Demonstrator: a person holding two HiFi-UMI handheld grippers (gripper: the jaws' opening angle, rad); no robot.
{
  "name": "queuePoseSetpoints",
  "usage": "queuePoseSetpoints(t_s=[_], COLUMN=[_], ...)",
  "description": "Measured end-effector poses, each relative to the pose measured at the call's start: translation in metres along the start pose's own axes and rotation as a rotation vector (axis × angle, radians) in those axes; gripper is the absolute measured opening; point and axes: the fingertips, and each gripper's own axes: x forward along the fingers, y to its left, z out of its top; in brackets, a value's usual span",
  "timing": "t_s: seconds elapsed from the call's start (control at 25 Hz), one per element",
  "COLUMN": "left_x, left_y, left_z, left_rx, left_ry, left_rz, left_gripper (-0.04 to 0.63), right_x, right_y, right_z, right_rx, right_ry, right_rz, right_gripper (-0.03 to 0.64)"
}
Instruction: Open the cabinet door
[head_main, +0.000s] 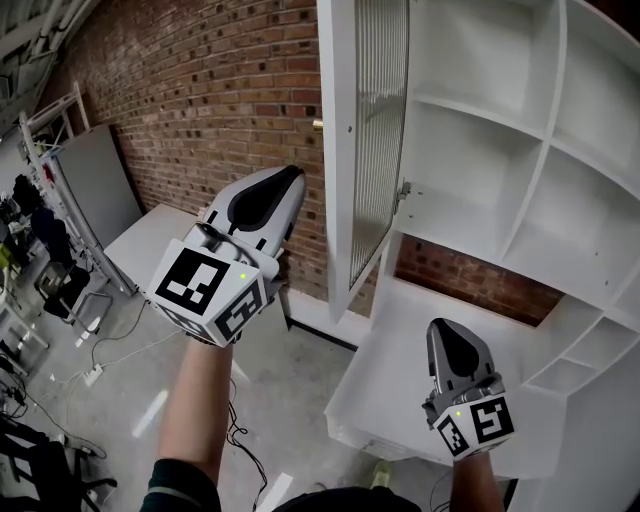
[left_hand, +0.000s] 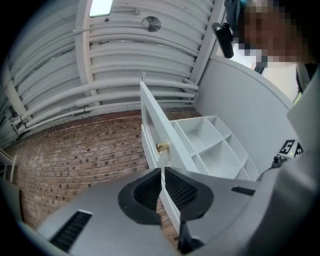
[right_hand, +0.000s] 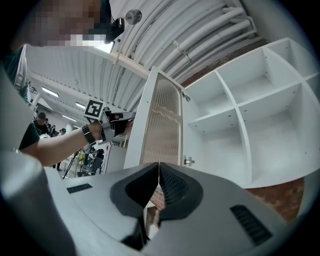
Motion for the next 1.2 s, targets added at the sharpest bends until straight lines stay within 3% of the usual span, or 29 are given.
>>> queuePoseSetpoints(t_s=[0.44,0.96,1.2], left_x=[-0.061,-0.132,-0.158], left_y=[-0.023,-0.058,-0.057], left_z=[-0.052,-0.122,-0.153], left_rx=[-0.096,-0.281,-0.277], left_ry=[0.115,0.226,0.277], left_rz=[0.037,0.104,0.163], left_gripper=[0.012,0.009,0.009], right_x=[-0.001,-0.009,-0.013], right_y=[0.026,0.050,0.047], right_z=[-0.011,-0.032,-0.052], right_rx=[0.002,-0.017,-0.030], right_ry=[0.032,0.056,0.078], right_rz=[0.031,0.013,-0.020], right_gripper=[0.003,0.003,0.003])
